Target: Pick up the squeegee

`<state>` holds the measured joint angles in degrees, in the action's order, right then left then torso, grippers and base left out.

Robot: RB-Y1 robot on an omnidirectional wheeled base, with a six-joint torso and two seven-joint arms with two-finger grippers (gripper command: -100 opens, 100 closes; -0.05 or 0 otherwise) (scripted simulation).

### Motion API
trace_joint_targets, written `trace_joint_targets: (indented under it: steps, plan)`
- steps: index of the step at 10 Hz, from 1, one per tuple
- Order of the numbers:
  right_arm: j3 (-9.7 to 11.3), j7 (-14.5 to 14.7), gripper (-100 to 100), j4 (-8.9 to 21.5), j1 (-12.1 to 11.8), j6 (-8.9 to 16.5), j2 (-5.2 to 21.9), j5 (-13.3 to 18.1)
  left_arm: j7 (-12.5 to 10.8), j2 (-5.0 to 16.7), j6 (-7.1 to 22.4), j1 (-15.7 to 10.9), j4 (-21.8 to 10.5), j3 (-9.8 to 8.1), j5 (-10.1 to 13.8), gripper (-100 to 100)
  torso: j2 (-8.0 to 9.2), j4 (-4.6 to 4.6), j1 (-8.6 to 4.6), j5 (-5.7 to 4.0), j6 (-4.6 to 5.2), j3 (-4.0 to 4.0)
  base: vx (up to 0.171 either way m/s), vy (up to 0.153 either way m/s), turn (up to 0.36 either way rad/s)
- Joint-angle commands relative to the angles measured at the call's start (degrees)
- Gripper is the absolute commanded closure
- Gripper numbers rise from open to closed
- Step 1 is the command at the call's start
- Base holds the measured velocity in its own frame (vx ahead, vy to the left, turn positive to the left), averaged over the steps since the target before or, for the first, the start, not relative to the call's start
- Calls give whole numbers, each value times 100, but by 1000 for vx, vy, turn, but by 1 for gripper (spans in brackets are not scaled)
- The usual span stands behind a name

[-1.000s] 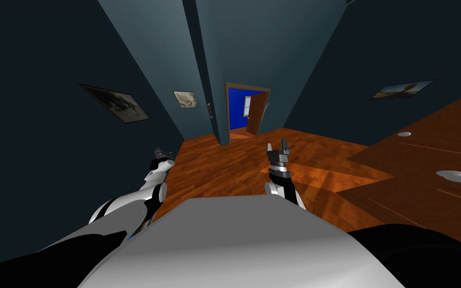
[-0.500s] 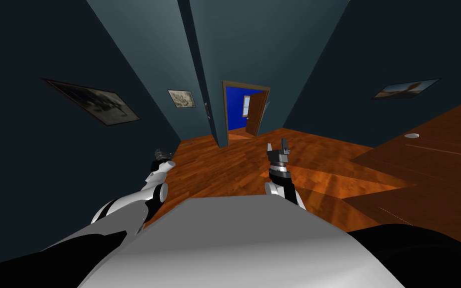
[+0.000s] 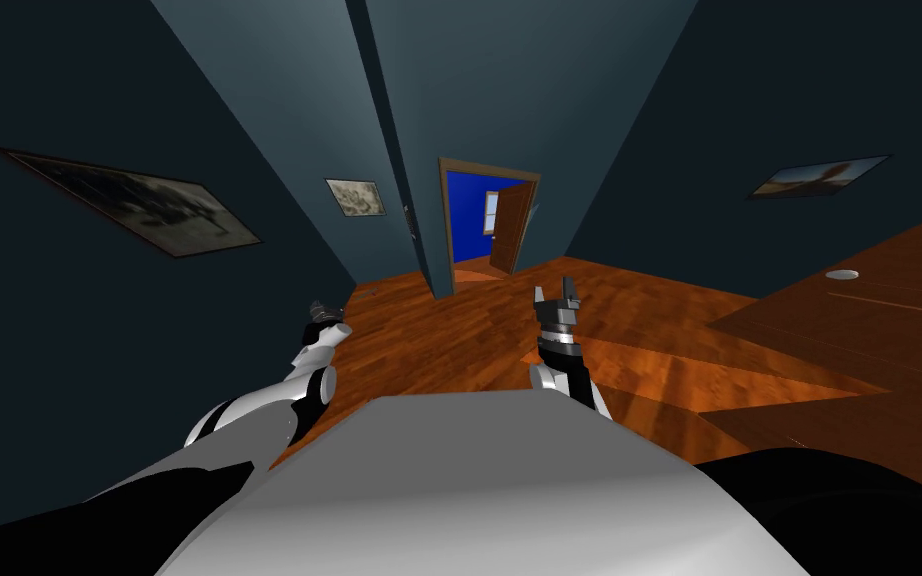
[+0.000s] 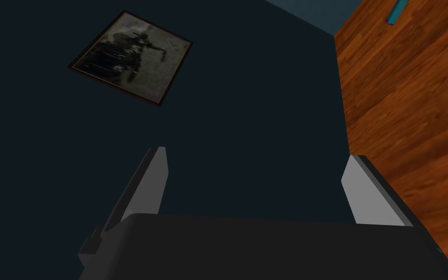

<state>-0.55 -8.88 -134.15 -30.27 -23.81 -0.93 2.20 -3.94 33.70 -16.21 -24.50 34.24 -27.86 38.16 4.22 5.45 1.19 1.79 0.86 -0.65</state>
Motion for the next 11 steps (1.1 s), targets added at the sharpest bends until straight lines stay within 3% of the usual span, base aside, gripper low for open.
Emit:
trace_joint_targets:
  steps: [1,2,3,4,7,8,9,11]
  plan:
    - [0,0,0,0,0,0,0,0,40,-44,-16,28,-4,-54,-10,-100,0,0,0,0,0,0,257,-102,-26]
    - [0,0,0,0,0,0,0,0,7,-17,-15,24,-7,-22,-6,-100,-3,1,-10,-2,0,-2,110,-50,2]
    - [0,0,0,0,2,0,0,0,9,-21,-16,25,-5,-24,-6,0,38,-6,6,0,-2,19,21,-9,0]
    - [0,0,0,0,2,0,0,0,88,144,69,-52,8,-66,9,-100,72,-14,21,4,-3,40,114,-42,-18]
    - [0,0,0,0,2,0,0,0,186,351,174,-145,25,-119,29,-100,51,-10,13,2,-2,28,131,-44,-5]
    - [0,0,0,0,2,0,0,0,100,337,92,-171,-104,-26,15,-100,54,-12,17,2,-3,31,53,-11,-1]
    - [0,0,0,0,2,0,0,0,82,353,77,-185,-124,-15,14,100,71,-14,23,5,-4,39,10,-2,0]
    - [0,0,0,0,3,1,0,0,84,350,78,-184,-122,-16,14,100,94,-20,28,6,-5,53,0,0,0]
